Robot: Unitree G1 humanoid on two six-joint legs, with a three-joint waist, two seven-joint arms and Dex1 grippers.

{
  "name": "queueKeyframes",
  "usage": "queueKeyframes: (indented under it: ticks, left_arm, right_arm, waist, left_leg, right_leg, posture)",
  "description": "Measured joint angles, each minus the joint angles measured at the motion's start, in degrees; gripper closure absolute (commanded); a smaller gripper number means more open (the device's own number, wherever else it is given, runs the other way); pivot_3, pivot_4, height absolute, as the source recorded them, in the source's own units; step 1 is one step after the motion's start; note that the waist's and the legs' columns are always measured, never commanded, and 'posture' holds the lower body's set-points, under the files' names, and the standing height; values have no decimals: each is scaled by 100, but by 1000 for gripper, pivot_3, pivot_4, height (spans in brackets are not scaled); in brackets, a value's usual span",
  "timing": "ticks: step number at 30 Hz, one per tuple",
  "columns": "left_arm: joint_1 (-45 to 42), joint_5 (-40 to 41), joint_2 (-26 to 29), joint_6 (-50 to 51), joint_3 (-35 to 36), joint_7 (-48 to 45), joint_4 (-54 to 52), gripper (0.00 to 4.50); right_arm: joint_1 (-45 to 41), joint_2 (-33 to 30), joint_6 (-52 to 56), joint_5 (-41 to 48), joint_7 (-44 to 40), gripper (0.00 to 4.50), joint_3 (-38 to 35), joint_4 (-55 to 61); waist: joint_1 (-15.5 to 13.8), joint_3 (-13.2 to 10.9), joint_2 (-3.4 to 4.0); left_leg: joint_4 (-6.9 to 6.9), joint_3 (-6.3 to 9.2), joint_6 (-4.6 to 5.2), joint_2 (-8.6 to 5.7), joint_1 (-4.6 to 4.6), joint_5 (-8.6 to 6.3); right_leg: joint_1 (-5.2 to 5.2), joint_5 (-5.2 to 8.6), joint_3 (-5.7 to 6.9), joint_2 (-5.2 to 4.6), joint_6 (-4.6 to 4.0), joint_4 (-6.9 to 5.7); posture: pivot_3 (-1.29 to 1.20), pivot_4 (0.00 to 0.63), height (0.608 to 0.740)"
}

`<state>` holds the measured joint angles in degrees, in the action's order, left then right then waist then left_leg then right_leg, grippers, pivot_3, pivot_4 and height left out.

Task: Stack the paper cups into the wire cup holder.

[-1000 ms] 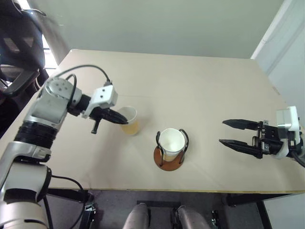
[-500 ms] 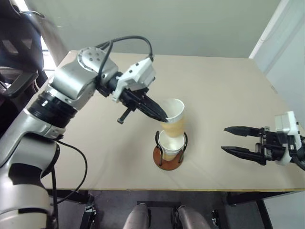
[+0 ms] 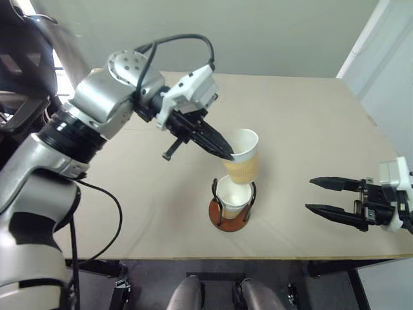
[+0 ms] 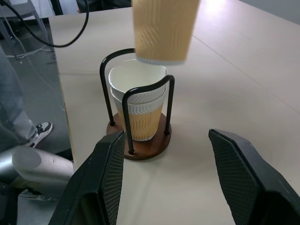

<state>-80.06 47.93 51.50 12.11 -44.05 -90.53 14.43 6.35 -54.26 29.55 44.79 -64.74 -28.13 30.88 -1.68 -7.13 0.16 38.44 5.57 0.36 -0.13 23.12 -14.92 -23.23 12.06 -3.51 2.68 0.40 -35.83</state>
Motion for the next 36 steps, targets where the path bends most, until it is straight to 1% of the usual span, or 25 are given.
queueKeyframes:
  ticks: [3,6,17,21,25,31,36]
  left_arm:
    - [4,-12,27,-130,-299,0,-19,4490]
    - [4,-47,21,-240,-444,0,41,4490]
    - [-74,197,41,-301,-542,0,-28,4490]
    - [-259,349,270,-299,-542,0,-176,4490]
    - [-257,419,371,-298,-626,-1,-349,4490]
    - [-189,392,332,-302,-814,-1,-466,4490]
    - [-179,168,183,-443,-912,-1,-310,4490]
  right_arm:
    - [-3,-1,2,-8,25,1625,8,0]
    - [28,-5,2,-25,24,1625,13,1]
    - [130,-5,-1,-154,62,1625,38,51]
    - [170,-5,-7,-194,60,1625,38,50]
    - [169,-5,-24,-235,60,1625,38,40]
    - [167,-5,-24,-238,62,1625,39,40]
    - [203,-4,-22,-239,75,1625,38,73]
  waist:
    - [-22,0,0]
    - [-24,0,0]
    - [-16,-1,0]
    - [-4,-1,2]
    - [-8,-1,3]
    - [-8,-1,3]
    - [-8,-1,3]
  left_leg:
    - [9,-2,13,1,4,-8]
    - [20,-2,61,1,6,-36]
    - [27,-4,63,1,7,-37]
    - [26,-6,65,1,4,-39]
    - [28,-6,65,1,5,-39]
    - [31,-6,65,1,5,-39]
    - [31,-6,66,1,5,-39]
  right_leg:
    - [-2,1,-1,0,2,-1]
    - [-3,0,-2,0,3,-3]
    - [-2,-2,-2,0,2,-6]
    - [-1,-1,-4,0,2,-5]
    - [-1,-1,-4,0,2,-5]
    - [-1,-2,-5,0,2,-6]
    - [-1,-2,-5,0,2,-7]
  posture:
    - [0,150,740]
    - [0,150,740]
    - [0,150,740]
    - [0,150,740]
    - [0,150,740]
    - [0,150,740]
    - [0,150,740]
